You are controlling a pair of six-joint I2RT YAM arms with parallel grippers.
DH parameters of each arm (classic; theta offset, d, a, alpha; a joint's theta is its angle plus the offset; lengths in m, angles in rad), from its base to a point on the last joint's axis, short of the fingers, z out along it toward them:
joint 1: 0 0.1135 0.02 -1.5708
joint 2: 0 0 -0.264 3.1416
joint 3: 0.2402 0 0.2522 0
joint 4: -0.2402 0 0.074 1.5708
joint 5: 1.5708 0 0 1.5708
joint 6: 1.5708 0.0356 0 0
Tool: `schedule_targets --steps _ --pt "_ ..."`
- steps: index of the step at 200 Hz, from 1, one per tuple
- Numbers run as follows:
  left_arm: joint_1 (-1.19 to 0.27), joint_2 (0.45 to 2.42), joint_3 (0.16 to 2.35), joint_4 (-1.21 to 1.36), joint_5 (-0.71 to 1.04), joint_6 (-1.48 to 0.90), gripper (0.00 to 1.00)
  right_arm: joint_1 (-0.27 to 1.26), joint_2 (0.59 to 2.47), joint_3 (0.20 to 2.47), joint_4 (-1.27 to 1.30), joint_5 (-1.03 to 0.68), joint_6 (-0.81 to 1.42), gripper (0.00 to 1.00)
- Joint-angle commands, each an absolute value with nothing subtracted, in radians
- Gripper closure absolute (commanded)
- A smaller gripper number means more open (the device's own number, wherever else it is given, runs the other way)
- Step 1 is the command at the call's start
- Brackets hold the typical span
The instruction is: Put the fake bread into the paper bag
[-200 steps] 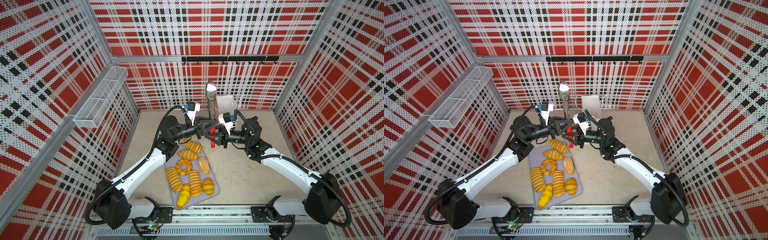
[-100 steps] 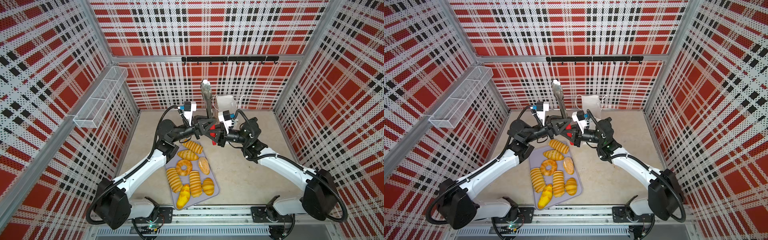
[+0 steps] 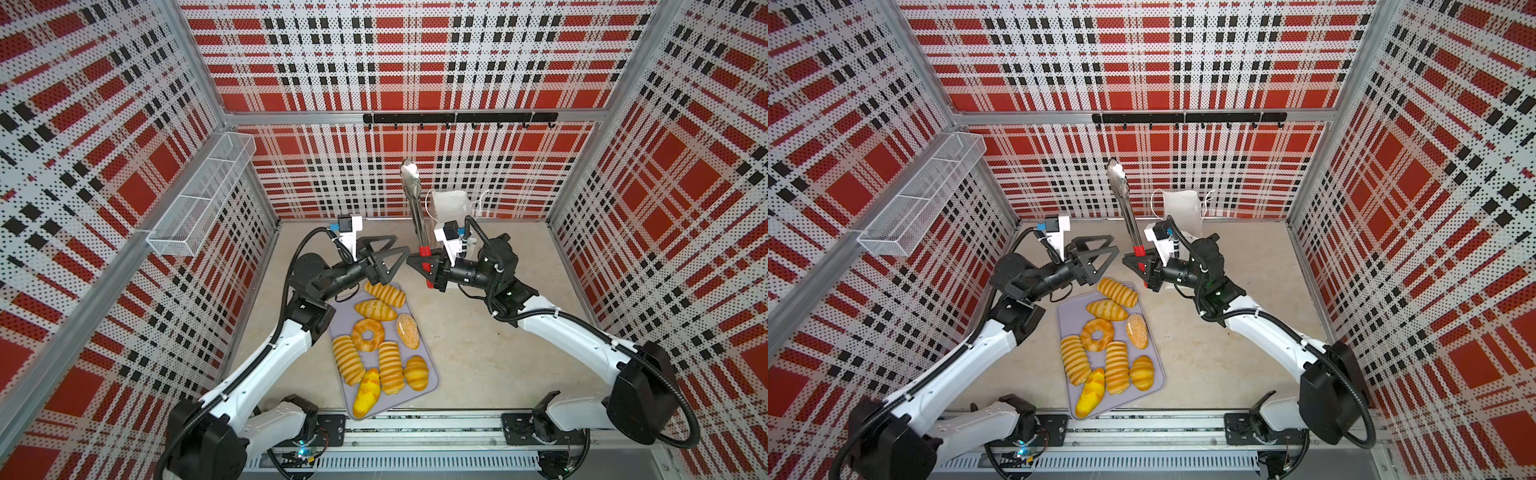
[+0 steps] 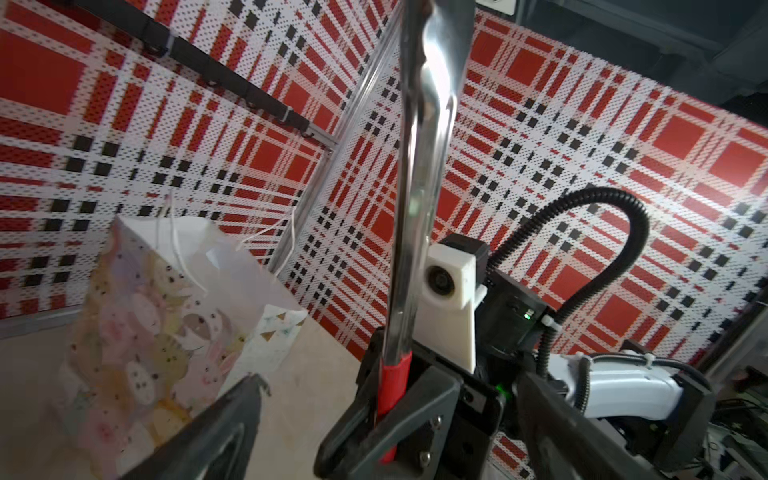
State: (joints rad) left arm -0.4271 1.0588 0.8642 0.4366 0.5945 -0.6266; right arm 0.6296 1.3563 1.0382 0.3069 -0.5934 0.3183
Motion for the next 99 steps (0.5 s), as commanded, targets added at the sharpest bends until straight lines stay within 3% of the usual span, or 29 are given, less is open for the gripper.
schedule_targets --steps 1,51,99 --pt "-0.414 0.965 0.863 0.136 0.455 -0.492 0.02 0.646 1.295 1.085 0.028 -0.397 0.203 1.0" --pt "-0.317 0.885 0.864 -0.095 0.46 -0.399 0.02 0.658 1.348 1.206 -0.425 -0.254 0.153 1.0" --pt "-0.261 0.878 0.837 -0.103 0.512 -0.374 0.02 0.666 1.401 1.248 -0.515 -0.227 0.144 0.98"
